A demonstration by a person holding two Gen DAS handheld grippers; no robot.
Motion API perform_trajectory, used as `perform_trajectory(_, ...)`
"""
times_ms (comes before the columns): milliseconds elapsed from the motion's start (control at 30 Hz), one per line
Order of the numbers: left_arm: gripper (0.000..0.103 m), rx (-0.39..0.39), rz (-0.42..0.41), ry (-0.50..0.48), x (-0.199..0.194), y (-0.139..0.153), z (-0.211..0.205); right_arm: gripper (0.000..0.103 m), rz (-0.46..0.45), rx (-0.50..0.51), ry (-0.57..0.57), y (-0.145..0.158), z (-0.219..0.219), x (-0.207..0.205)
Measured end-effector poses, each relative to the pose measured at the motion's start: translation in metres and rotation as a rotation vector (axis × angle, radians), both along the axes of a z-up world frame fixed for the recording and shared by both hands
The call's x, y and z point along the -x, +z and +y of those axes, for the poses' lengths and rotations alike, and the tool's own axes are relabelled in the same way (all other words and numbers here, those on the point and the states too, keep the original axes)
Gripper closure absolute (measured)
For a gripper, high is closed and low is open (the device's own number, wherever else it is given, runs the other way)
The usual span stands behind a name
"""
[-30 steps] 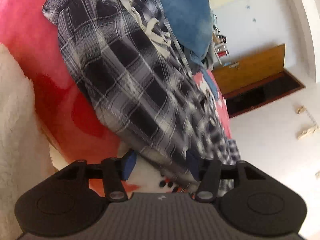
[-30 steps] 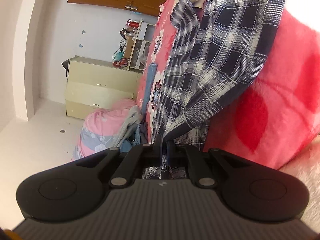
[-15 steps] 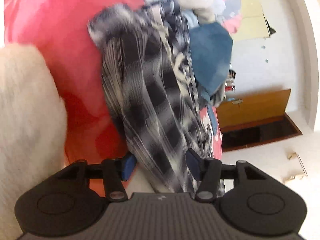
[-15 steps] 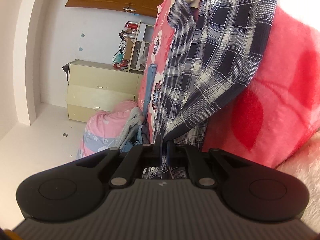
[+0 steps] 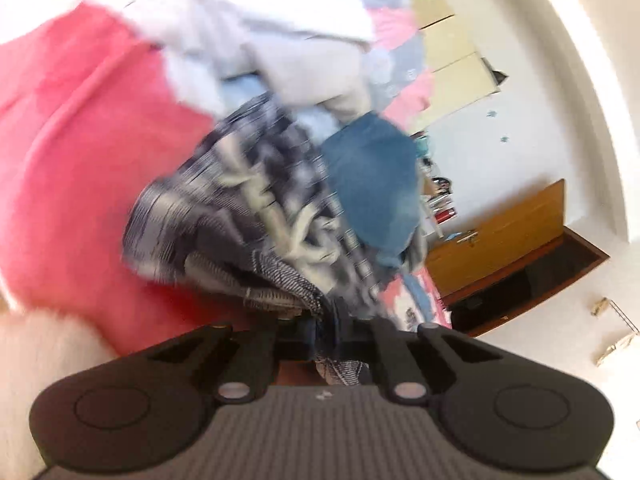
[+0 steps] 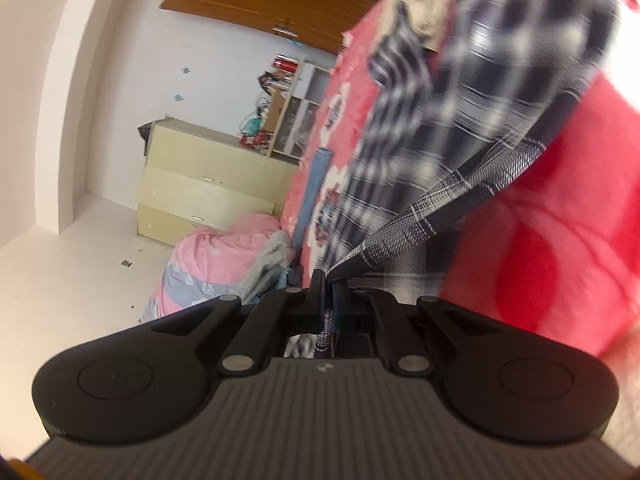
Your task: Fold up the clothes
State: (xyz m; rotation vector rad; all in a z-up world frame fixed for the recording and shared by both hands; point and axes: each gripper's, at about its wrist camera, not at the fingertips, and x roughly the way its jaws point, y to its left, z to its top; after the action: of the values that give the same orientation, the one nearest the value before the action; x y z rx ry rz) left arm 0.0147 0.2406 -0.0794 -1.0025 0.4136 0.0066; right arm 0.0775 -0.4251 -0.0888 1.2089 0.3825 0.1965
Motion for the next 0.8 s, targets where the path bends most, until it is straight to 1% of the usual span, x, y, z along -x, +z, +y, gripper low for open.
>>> perform_trajectory(100,0.095,-0.027,-0.019,-0.004,-0.017,0.014,0.002,0.101,-0.027,0.028,0.004,0.016,0.002,-0.016)
perform_trajectory(233,0.095,-0.063,-0.006,-0.023,-0.052,0.026,0.008,0.101,-0.046,0.064,0.015,0.035,0.008,-0.054)
perform_trajectory(367,0.095,-0.131,-0.001,-0.052,-0.103,0.039,0.018,0.101,-0.053,0.108,0.03,0.05,0.015,-0.098)
perform_trajectory(500,0.094,-0.218,0.044,-0.087,-0.171,0.04,0.029,0.101,-0.017,0.125,0.053,0.046,0.024,-0.167)
perform_trajectory(533,0.092,-0.235,0.061,-0.096,-0.19,0.036,0.032,0.101,-0.001,0.124,0.06,0.04,0.027,-0.189)
perform_trajectory(567,0.086,-0.253,0.071,-0.112,-0.208,0.033,0.035,0.101,0.018,0.118,0.068,0.033,0.03,-0.211)
perform_trajectory(600,0.084,-0.27,0.079,-0.125,-0.223,0.029,0.039,0.101,0.041,0.106,0.073,0.024,0.034,-0.23)
perform_trajectory(633,0.075,-0.274,0.097,-0.128,-0.236,0.026,0.044,0.098,0.076,0.089,0.08,0.013,0.036,-0.246)
perform_trajectory(667,0.071,-0.255,0.109,-0.136,-0.247,0.023,0.05,0.097,0.12,0.07,0.091,0.0,0.038,-0.262)
perform_trajectory(700,0.07,-0.21,0.105,-0.143,-0.253,0.021,0.058,0.097,0.163,0.052,0.103,-0.013,0.04,-0.279)
perform_trajectory(767,0.066,-0.093,0.083,-0.146,-0.26,0.017,0.076,0.096,0.259,-0.016,0.118,-0.037,0.039,-0.3)
perform_trajectory(800,0.066,-0.038,0.071,-0.143,-0.263,0.016,0.084,0.095,0.278,-0.048,0.125,-0.046,0.037,-0.304)
